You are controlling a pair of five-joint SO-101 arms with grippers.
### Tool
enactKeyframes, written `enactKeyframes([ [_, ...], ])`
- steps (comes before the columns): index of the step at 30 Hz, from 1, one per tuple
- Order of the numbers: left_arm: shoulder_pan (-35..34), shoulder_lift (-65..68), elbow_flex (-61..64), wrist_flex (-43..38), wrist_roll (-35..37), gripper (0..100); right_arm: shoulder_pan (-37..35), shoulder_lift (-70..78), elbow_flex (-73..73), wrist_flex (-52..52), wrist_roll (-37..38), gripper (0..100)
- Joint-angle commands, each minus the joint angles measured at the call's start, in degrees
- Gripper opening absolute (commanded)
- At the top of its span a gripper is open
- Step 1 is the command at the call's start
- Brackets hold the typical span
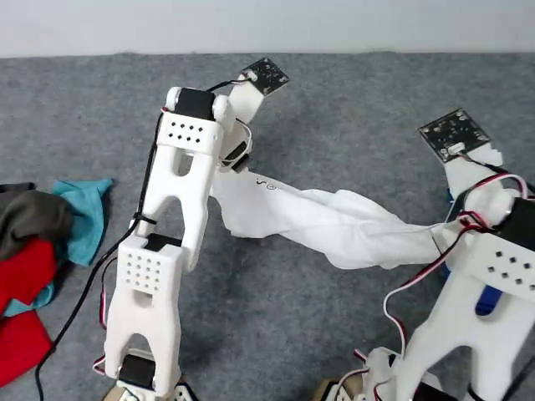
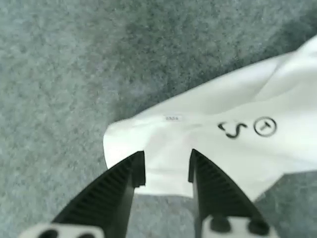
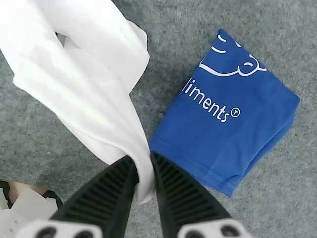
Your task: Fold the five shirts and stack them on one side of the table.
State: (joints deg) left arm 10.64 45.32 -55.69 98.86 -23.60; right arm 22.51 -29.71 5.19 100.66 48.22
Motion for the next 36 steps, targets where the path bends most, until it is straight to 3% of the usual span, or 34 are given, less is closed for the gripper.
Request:
enactKeyframes([
  [1, 2.1, -11.1, 6.9, 1.9, 0.1, 15, 0.8, -1.6, -0.4, 2.2, -0.6, 1.0],
  [7, 6.5, -26.3, 31.8, 1.6, -5.5, 15, 0.8, -1.7, -0.4, 2.2, -1.0, 1.0],
  [13, 6.7, -26.8, 46.7, -7.0, -6.9, 18, 0.8, -1.7, -0.4, 2.2, -1.4, 1.0],
  [20, 6.7, -23.2, 47.4, -14.2, -4.4, 26, 0.7, -1.6, -0.4, 2.2, -1.6, 1.0],
  [32, 6.7, -12.6, 47.4, -18.0, -4.1, 25, 0.8, -1.6, -0.4, 2.2, -1.6, 1.0],
  [36, 6.7, -12.0, 47.4, -20.9, -4.0, 19, 0.8, -1.6, -0.4, 2.2, -1.6, 1.0],
])
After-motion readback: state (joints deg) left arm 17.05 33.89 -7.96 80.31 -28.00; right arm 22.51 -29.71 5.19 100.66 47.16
